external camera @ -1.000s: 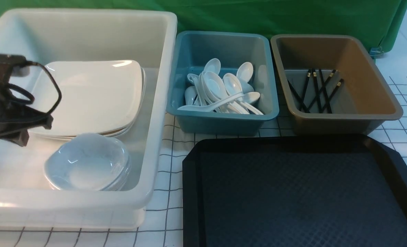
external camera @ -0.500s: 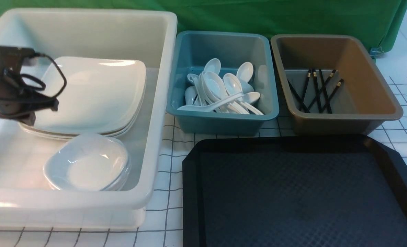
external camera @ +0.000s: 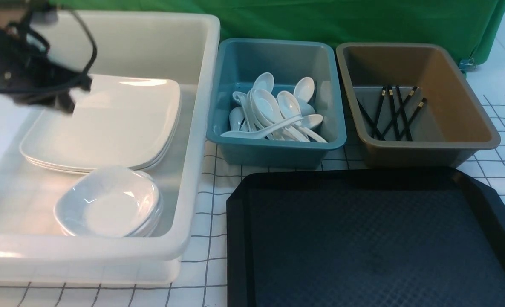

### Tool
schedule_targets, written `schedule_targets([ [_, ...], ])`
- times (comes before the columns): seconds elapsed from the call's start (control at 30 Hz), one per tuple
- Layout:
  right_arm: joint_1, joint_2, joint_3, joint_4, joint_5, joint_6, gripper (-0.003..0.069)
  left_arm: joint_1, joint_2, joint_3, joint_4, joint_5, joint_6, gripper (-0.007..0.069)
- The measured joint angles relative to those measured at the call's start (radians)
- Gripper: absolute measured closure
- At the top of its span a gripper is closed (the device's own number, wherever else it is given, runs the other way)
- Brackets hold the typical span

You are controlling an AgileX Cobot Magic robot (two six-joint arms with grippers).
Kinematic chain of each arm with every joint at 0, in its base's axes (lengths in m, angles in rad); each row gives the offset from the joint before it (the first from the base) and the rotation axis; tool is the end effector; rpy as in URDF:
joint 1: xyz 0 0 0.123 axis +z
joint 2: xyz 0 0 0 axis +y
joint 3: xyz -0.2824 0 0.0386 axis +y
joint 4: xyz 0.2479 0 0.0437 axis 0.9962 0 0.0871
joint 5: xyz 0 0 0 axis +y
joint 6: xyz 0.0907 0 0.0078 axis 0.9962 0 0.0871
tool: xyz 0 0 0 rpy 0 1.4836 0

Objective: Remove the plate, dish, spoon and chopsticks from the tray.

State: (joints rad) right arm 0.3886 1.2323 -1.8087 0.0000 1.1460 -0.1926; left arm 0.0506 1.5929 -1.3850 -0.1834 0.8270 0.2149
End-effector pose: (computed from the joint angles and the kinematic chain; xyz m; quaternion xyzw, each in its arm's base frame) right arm 0.1918 0.0785 0.5316 -0.2451 0.8197 0.0507 0.5152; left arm 0.3497 0.0055 0.3232 0.0395 0.9478 -0.0420 0.3136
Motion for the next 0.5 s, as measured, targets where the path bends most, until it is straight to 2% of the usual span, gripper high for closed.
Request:
schedule_targets([
  [0.13, 0.0, -0.085, 0.004, -0.061, 0.022, 0.043, 0.0649, -0.074, -0.254, 0.006, 0.005, -0.058, -0.022, 0.0621],
  [0.33, 0.0, -0.21, 0.016, -0.088, 0.025, 0.062, 0.0653, -0.084, -0.464, 0.044, -0.003, -0.013, -0.029, 0.0621],
  [0.5, 0.0, -0.439, 0.18, -0.164, -0.077, 0.096, 0.0653, -0.084, -0.741, 0.229, -0.012, -0.149, -0.027, 0.0621],
])
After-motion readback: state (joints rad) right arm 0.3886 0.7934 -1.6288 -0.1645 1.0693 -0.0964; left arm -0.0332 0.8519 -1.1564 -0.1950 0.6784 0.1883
